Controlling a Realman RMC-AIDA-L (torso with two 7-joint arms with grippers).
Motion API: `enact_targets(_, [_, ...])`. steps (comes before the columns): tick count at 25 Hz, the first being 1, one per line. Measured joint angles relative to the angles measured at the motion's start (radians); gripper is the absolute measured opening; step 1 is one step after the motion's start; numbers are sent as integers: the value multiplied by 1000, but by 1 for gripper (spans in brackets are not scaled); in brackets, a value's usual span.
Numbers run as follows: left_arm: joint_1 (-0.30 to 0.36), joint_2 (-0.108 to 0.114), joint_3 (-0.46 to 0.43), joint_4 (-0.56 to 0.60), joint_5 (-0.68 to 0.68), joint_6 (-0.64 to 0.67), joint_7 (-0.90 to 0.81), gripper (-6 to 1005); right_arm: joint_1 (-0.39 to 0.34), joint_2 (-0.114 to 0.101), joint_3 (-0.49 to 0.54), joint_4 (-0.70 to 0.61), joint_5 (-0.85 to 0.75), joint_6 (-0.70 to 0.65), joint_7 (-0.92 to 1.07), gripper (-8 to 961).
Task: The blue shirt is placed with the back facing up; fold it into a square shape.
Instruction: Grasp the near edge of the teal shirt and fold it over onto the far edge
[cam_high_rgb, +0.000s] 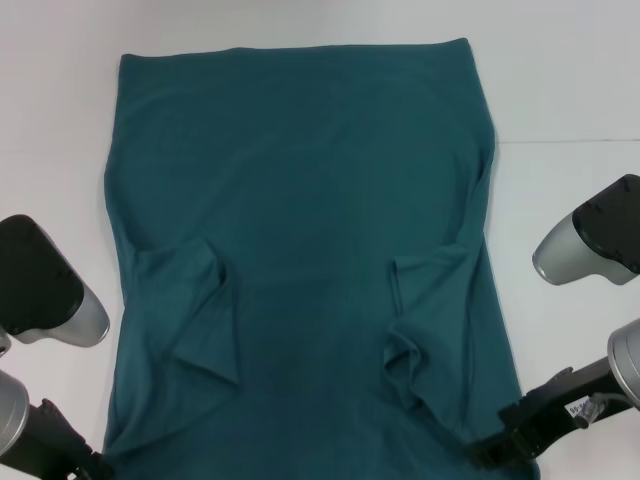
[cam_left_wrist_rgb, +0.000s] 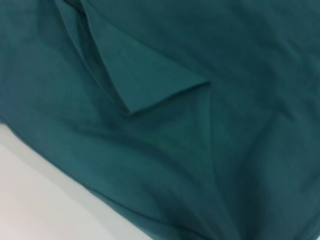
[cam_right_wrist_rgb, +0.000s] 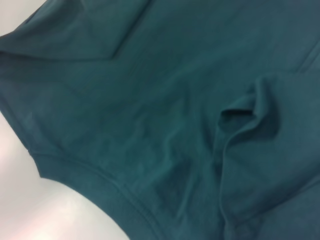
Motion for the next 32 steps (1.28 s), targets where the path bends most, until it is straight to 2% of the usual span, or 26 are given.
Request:
enact_targets(7, [-6, 1, 0, -20, 0, -4, 1, 36, -3, 0, -8, -31, -30, -41, -5, 692])
enact_targets(12, [-8, 1, 0, -44, -1, -17, 3, 36, 20, -1, -8, -39, -107, -67, -34, 692])
enact_targets(17, [-9, 1, 0, -56, -5, -26, 4, 36, 37, -2, -9, -39, -111, -88, -46, 692])
enact_targets(26, [-10, 1, 0, -67, -9, -38, 4, 36, 57, 0, -78, -30, -155, -63, -48, 690])
enact_targets(32, [-25, 2, 0, -121, -11, -60, 5, 36, 67, 1, -119, 4, -165, -10, -46, 686])
